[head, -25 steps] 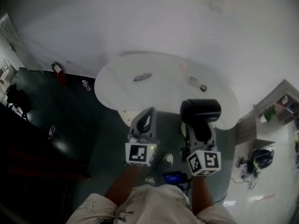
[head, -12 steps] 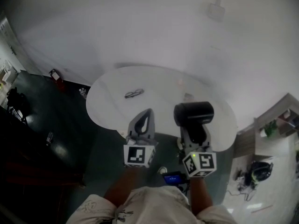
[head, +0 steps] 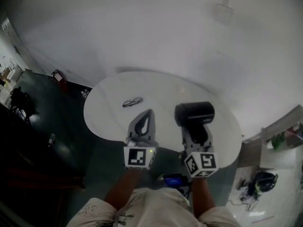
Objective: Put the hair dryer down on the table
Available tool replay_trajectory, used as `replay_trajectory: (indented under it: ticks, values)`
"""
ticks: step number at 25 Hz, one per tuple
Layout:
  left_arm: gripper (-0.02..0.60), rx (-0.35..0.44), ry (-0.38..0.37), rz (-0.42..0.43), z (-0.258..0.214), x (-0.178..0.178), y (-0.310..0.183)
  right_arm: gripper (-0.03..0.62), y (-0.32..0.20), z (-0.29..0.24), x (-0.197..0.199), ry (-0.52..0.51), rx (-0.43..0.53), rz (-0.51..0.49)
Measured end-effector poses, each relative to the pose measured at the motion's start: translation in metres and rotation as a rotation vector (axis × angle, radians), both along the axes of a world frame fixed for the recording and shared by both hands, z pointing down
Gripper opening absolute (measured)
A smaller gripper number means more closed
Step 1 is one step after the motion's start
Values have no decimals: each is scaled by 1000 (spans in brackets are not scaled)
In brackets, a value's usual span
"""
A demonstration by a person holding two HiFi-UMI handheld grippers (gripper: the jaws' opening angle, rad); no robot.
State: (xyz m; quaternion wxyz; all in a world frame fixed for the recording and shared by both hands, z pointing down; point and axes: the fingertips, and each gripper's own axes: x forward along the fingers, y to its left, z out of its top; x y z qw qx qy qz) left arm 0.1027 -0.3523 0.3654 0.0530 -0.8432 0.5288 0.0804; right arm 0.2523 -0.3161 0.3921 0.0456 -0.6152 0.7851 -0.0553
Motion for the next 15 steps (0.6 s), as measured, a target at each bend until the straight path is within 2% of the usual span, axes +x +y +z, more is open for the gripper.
replay_trajectory:
  ticks: [9, 15]
  values:
    - [-2, -21, -26, -2, 15, -22, -68, 235, -67, 23, -15, 31, -67, 34]
    - [-2, -34, -7, -15, 22, -50, -105, 235, -120, 53, -38, 54, -144, 40]
